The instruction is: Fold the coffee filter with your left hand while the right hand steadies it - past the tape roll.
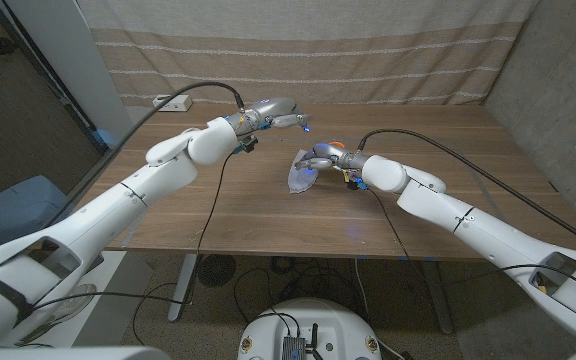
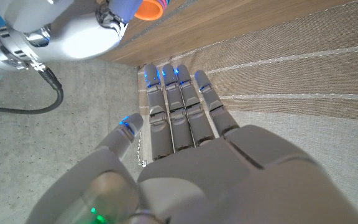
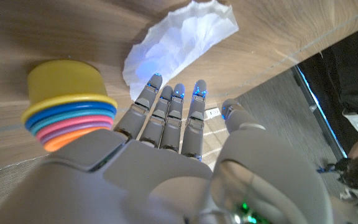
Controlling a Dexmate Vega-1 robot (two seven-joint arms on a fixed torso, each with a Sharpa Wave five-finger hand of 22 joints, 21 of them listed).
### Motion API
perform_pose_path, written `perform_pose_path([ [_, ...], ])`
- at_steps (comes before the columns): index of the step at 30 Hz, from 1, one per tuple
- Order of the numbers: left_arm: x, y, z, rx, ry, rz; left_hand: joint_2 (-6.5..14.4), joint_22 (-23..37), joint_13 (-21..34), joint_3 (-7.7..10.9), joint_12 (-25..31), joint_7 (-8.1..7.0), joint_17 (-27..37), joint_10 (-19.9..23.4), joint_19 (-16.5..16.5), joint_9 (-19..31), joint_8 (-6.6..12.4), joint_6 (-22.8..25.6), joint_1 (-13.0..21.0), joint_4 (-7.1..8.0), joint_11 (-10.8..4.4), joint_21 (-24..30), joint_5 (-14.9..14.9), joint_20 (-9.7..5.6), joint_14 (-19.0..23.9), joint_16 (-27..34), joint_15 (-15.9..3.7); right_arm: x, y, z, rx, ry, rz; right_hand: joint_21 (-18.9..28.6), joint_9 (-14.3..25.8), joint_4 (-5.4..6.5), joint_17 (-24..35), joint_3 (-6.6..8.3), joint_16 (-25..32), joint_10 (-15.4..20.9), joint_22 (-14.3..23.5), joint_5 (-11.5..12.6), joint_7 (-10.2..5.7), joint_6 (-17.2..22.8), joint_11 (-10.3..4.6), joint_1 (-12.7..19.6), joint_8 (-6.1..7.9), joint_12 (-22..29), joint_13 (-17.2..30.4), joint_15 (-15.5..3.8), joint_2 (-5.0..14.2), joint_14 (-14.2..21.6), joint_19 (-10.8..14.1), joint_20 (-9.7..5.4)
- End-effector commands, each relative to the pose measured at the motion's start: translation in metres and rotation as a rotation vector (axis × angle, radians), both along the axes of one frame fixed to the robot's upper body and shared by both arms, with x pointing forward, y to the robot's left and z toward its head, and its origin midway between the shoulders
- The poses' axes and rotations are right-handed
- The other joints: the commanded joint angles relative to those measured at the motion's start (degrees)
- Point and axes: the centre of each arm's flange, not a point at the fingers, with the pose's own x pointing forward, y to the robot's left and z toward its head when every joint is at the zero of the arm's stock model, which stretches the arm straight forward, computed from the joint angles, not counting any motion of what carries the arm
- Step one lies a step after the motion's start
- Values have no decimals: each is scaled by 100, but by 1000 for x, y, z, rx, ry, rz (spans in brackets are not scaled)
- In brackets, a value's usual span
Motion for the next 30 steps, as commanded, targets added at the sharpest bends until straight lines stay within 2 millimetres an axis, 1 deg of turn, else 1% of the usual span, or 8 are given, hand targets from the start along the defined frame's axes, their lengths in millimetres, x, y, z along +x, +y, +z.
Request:
perform_pose_path([
  [1,9,19,-6,-219,45,-87,212,17,40,16,-60,-6,16,-168,-25,25,-63,-167,88,7,-1,27,22,60,-119,-47,14,-11,-29,15,236,-84,9,1,14,-62,8,35,3,14,11,37,1,-9,-27,64,0,-17,22,-14,85,24,-34,-12],
  [4,13,25,-9,-278,68,-111,214,20,61,10,-117,1,20,-323,-71,26,-120,-342,89,30,35,12,21,102,-217,-84,42,-12,-36,17,277,-91,3,2,14,-81,5,34,1,10,11,37,2,-11,-27,77,0,-18,22,-16,81,22,-30,-10],
  [10,20,37,-19,-427,119,-165,176,25,97,0,-249,-139,6,-682,-169,19,-244,-919,105,29,40,-19,18,152,-485,-194,90,-17,-51,22,365,-111,-3,-2,13,-106,7,24,-4,-16,11,37,4,-27,-14,91,-3,-27,21,-7,80,9,-38,-11],
  [13,23,41,-22,-466,144,-184,167,26,108,-16,-320,-162,5,-885,-215,12,-254,-1157,104,34,39,-34,12,186,-602,-235,125,-18,-56,23,391,-119,-5,-3,13,-116,7,15,-7,-24,11,35,7,-32,-18,91,-4,-30,21,4,72,4,-39,-10],
  [17,28,45,-26,-506,184,-211,165,28,114,-26,-383,-187,-1,-1090,-272,4,-275,-1468,91,57,91,-54,7,225,-699,-266,155,-20,-61,26,425,-131,-7,-5,13,-125,10,7,-9,-23,10,35,7,-44,-34,93,-6,-28,21,11,73,-6,-43,-9],
  [21,32,49,-29,-552,219,-241,143,29,116,-25,-406,-201,-17,-1187,-285,-2,-267,-1619,83,65,80,-58,5,224,-788,-305,191,-22,-66,27,480,-134,3,-8,13,-131,13,-2,-9,-17,10,35,11,-50,-7,92,-6,-24,21,10,77,-8,-49,-8],
  [22,33,50,-30,-564,223,-247,136,29,113,-30,-420,-207,-20,-1234,-304,-4,-269,-1686,77,71,100,-65,2,229,-809,-311,189,-22,-68,28,493,-136,6,-9,13,-130,15,-5,-8,-15,10,35,12,-49,-4,90,-5,-24,21,5,80,-9,-50,-10],
  [30,38,57,-35,-649,260,-283,101,30,99,-43,-448,-292,-39,-1368,-353,-19,-282,-2000,59,75,109,-84,-6,243,-947,-357,226,-28,-81,30,582,-150,8,-14,13,-138,23,-25,-2,-10,11,37,25,-33,29,83,5,-20,21,26,86,-3,-60,0],
])
